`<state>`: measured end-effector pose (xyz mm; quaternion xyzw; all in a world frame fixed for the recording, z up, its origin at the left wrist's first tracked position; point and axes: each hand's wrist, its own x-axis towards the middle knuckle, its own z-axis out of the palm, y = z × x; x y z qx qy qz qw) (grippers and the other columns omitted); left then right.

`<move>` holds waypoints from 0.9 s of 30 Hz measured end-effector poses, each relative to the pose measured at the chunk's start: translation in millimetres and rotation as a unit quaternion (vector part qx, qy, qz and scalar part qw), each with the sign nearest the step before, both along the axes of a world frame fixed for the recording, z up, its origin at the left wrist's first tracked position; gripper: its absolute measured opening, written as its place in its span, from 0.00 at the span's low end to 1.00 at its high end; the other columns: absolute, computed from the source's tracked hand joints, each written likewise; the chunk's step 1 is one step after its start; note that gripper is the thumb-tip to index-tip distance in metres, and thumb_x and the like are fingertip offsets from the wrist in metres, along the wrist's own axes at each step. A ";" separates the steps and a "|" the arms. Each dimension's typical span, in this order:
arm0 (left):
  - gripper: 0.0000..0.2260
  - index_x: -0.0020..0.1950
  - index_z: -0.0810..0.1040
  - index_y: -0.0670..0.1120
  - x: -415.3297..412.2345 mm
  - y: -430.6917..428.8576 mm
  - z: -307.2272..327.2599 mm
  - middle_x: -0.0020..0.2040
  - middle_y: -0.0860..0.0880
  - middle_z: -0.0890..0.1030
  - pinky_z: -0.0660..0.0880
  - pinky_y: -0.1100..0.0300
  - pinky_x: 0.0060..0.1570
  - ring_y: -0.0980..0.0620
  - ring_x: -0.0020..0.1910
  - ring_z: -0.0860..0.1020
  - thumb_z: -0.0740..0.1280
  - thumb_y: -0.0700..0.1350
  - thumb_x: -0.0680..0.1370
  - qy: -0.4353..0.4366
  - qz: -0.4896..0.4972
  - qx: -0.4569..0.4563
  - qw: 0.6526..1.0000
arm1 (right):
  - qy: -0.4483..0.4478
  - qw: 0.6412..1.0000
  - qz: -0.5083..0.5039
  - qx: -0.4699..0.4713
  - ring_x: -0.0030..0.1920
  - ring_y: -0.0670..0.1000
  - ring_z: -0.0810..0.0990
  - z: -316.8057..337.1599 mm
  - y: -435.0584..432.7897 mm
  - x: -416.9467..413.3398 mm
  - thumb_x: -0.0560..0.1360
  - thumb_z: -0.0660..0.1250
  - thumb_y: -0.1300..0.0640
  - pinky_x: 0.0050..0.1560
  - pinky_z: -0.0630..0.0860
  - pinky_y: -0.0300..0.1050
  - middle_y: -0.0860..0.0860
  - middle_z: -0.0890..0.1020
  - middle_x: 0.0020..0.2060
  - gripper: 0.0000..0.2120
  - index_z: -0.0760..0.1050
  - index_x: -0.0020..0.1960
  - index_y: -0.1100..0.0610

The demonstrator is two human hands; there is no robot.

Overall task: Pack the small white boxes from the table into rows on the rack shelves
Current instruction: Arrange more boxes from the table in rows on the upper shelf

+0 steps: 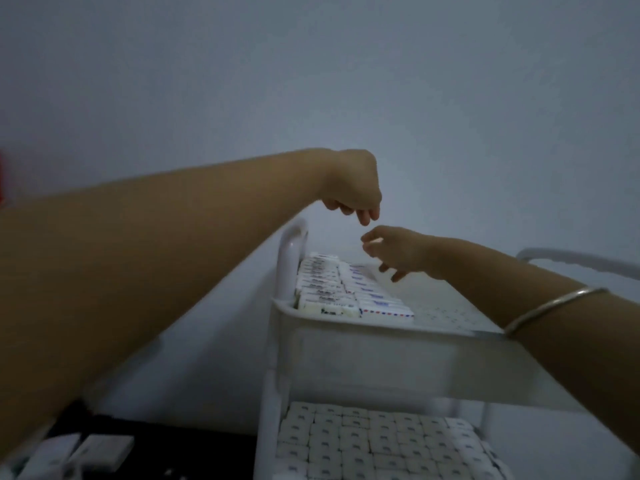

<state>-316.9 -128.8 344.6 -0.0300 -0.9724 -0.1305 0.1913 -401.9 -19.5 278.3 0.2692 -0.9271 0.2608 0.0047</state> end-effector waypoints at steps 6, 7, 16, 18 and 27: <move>0.08 0.41 0.84 0.48 97.3 -18.7 -21.2 0.34 0.56 0.84 0.66 0.69 0.22 0.59 0.27 0.71 0.65 0.42 0.75 0.070 -0.013 0.115 0.991 | 0.198 0.974 0.012 -0.111 0.33 0.42 0.75 -6.5 20.7 90.7 0.77 0.64 0.51 0.36 0.70 0.39 0.46 0.80 0.34 0.10 0.82 0.45 0.54; 0.10 0.39 0.84 0.49 113.4 -24.8 -36.8 0.34 0.56 0.84 0.65 0.69 0.21 0.60 0.26 0.71 0.65 0.41 0.75 0.067 -0.015 0.131 0.989 | 0.214 0.966 0.041 -0.142 0.29 0.41 0.74 -13.8 23.4 111.1 0.76 0.64 0.51 0.33 0.68 0.37 0.45 0.79 0.30 0.09 0.81 0.43 0.53; 0.11 0.43 0.80 0.50 216.4 -110.0 -263.3 0.44 0.50 0.85 0.76 0.67 0.35 0.57 0.35 0.81 0.63 0.37 0.77 -0.152 0.067 0.131 0.977 | 0.101 0.974 0.202 -0.021 0.30 0.42 0.76 -141.4 -25.4 219.7 0.77 0.65 0.53 0.40 0.73 0.40 0.47 0.81 0.34 0.07 0.81 0.46 0.53; 0.08 0.47 0.79 0.54 227.7 -132.6 -300.6 0.51 0.52 0.83 0.77 0.62 0.46 0.55 0.46 0.81 0.63 0.42 0.78 -0.175 0.106 0.081 0.975 | 0.059 0.971 0.208 0.098 0.41 0.48 0.82 -182.4 -40.9 221.3 0.77 0.63 0.53 0.48 0.77 0.43 0.50 0.84 0.44 0.09 0.81 0.52 0.52; 0.23 0.72 0.67 0.53 232.0 -160.3 -378.5 0.70 0.52 0.70 0.68 0.59 0.66 0.54 0.68 0.68 0.67 0.52 0.77 -0.207 0.075 0.042 0.974 | -0.069 0.962 0.146 0.221 0.65 0.54 0.71 -303.7 -66.8 219.0 0.73 0.62 0.33 0.61 0.70 0.47 0.54 0.67 0.69 0.38 0.58 0.76 0.51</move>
